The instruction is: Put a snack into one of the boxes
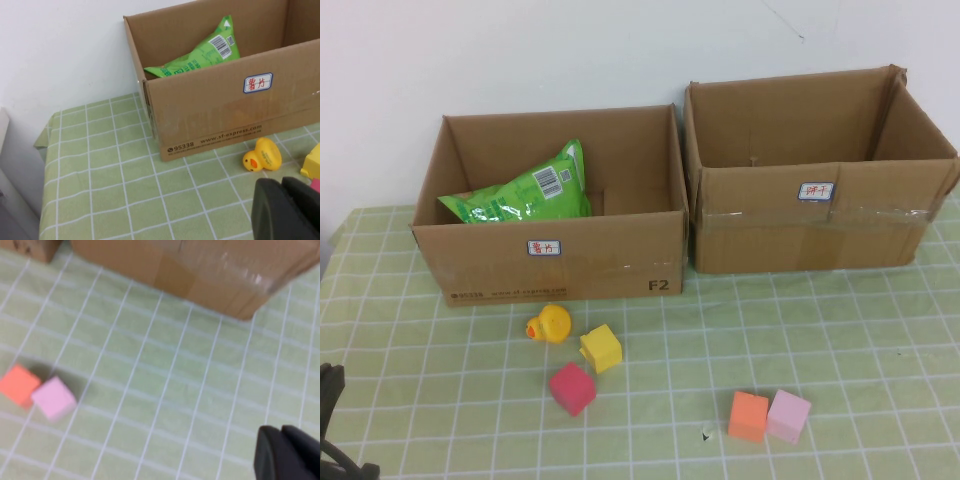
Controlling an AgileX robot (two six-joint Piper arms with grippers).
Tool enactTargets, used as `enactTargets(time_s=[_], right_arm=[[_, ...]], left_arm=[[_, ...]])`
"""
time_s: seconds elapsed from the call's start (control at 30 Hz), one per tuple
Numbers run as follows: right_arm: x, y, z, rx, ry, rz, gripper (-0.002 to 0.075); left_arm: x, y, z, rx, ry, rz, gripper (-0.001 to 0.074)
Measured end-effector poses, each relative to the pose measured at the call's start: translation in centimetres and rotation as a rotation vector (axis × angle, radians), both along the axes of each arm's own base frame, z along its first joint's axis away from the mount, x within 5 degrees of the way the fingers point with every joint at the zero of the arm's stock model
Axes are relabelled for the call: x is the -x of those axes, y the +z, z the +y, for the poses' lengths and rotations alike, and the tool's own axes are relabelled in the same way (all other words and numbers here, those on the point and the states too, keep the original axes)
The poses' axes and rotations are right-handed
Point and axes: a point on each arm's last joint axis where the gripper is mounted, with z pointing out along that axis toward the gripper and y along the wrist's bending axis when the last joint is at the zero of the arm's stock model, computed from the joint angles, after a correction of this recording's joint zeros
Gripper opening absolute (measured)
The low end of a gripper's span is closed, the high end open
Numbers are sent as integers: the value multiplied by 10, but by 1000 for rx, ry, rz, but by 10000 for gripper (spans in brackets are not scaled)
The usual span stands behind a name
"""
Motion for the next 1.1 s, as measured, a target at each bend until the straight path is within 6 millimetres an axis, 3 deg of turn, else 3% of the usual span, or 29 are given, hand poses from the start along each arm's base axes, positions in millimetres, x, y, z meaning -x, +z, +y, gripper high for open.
enactTargets(time_s=[0.23, 0.3, 1.1], right_arm=[[51, -46, -15, 27, 8, -19, 8], [55, -48, -17, 25, 8, -29, 8], [57, -48, -17, 24, 7, -36, 0]], left_arm=[[0, 0, 0, 7, 2, 1, -1], [0, 0, 0, 7, 2, 1, -1], [0, 0, 0, 7, 2, 2, -1]])
